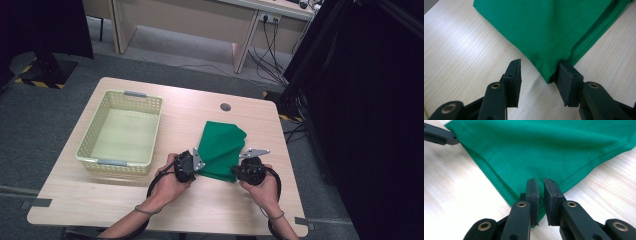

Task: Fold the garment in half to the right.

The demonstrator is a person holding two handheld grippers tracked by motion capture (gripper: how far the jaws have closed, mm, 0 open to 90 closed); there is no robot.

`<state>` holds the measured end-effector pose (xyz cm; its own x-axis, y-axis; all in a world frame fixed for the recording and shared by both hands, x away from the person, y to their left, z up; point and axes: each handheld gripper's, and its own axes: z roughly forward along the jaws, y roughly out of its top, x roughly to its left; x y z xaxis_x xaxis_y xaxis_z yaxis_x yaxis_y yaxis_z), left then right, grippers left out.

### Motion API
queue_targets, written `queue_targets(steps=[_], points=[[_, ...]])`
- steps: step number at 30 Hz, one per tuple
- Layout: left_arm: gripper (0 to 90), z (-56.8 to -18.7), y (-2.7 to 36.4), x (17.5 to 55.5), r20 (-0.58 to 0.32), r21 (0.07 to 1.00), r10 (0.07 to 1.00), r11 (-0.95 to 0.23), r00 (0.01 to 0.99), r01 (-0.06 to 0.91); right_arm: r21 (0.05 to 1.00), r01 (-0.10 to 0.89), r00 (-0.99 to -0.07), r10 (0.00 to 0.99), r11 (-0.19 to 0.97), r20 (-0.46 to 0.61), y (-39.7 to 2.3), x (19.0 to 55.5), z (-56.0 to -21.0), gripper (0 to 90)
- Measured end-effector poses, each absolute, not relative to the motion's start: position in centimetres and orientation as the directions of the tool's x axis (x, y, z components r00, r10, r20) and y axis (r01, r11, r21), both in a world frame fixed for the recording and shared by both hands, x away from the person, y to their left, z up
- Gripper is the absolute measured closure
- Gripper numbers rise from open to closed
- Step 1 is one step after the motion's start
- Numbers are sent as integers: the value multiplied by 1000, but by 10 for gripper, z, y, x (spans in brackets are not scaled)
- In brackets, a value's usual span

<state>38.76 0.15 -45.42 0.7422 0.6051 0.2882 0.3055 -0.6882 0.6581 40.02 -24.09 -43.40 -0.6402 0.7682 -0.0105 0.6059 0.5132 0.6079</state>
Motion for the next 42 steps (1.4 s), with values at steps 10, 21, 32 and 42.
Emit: queue_targets(steps=[10,21,32,42], points=[[568,-454,0,387,311,648,596,-703,740,294,607,616,-636,771,502,8,-253,386,-423,831],[520,-436,20,373,247,701,618,-646,746,303,561,635,-644,765,531,5,-252,390,-439,702],[454,-432,11,396,170,772,716,-524,677,360,590,634,-625,781,501,8,-232,417,-438,608],[450,-454,-1,406,203,703,699,-592,686,395,560,629,-635,772,539,-31,-229,417,-453,628]])
